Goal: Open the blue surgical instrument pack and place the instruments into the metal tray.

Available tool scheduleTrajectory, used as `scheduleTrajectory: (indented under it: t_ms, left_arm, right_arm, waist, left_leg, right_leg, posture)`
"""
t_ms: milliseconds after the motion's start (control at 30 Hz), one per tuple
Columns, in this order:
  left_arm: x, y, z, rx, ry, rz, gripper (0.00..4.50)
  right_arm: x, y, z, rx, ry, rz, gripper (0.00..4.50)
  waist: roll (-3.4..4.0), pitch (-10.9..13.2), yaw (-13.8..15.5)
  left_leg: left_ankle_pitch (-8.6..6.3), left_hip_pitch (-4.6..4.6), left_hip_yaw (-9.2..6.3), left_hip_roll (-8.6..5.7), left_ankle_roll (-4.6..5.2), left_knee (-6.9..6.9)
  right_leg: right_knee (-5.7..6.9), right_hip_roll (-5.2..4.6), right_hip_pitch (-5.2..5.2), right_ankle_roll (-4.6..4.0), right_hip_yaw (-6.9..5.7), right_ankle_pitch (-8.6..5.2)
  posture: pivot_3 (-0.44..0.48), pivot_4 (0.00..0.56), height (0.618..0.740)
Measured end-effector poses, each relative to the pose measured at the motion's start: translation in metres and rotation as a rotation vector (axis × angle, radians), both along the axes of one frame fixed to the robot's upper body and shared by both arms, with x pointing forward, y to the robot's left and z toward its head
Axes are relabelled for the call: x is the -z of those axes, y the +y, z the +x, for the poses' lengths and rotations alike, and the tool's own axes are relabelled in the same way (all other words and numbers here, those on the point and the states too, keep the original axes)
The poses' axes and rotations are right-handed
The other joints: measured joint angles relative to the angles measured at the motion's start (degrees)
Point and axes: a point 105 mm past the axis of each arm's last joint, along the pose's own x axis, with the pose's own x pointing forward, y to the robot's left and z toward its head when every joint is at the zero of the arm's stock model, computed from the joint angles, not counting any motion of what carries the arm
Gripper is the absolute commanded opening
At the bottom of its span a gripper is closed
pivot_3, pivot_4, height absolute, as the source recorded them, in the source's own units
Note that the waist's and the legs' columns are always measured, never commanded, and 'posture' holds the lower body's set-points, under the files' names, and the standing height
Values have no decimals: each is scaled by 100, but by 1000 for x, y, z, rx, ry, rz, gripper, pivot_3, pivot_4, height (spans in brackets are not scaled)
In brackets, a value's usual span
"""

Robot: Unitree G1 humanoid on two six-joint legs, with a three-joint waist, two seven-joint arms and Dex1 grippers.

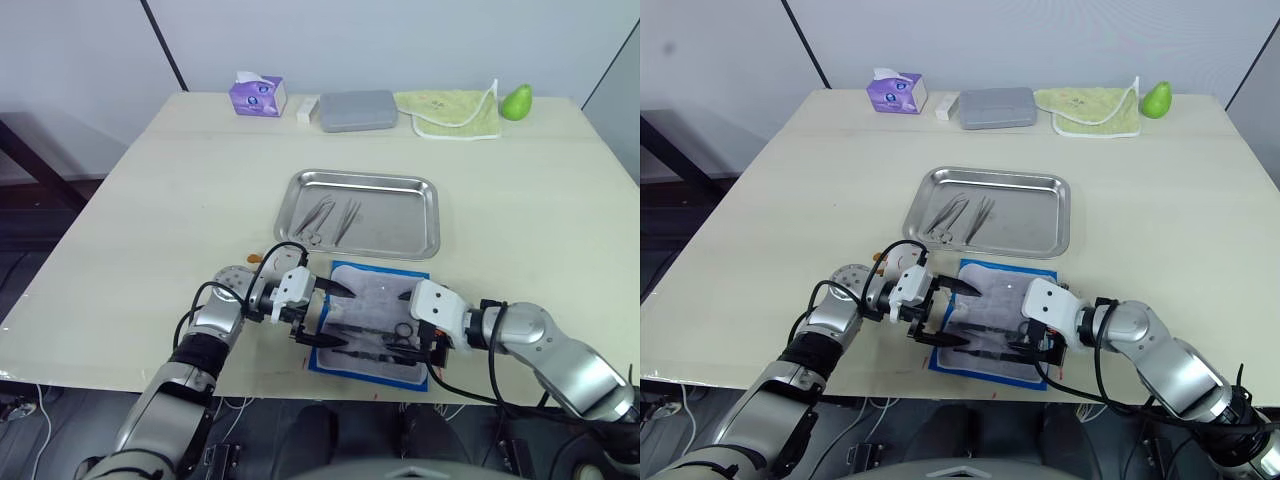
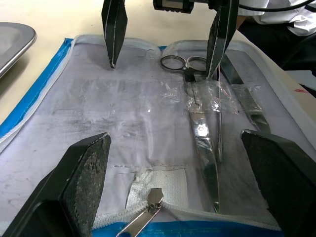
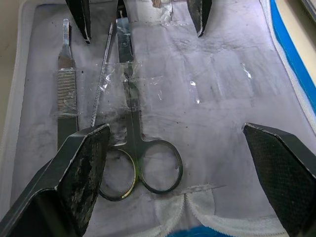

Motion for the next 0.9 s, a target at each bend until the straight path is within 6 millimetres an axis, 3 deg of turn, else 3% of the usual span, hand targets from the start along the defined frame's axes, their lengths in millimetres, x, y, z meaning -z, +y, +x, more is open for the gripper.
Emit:
scheduleTrajectory:
  t_ms: [133,167,233,433,900]
  left_arm:
    - [0,0,0,-2,1,0,4453]
    - [0,1,0,-2,2,0,4485]
    - [0,1,-1,-3,2,-1,4500]
    - [0,0,-3,-1,9,-2,4500]
    - [0,-1,-3,-3,19,0,4500]
  right_arm:
    - [1,1,-2,9,4,3,4500]
    - [2,1,-2,17,10,8,4246]
    - [3,2,-4,14,19,14,3647]
    - [5,7,-10,-4,42,19,886]
    - [5,10,-13,30,76,1,886]
  waist:
    - [-2,0,-6]
    - [-2,0,-11]
    - [-2,0,-14]
    - [-6,2,-15]
    - [-13,3,-15]
  left_leg:
    - [0,0,-2,0,0,0]
    - [0,0,-2,0,0,-1]
    - [0,1,-2,0,0,-1]
    - [0,1,-3,1,0,-1]
    - [0,1,-9,1,0,-1]
  right_leg:
    - [0,0,0,0,-1,0]
    - [0,1,0,0,-1,0]
    - [0,1,0,0,0,0]
    - [0,0,0,0,-1,0]
    - [-1,0,0,0,-2,0]
  posture:
    - [0,150,740]
    - [0,150,740]
    - [0,150,740]
    - [0,150,740]
    - [0,150,740]
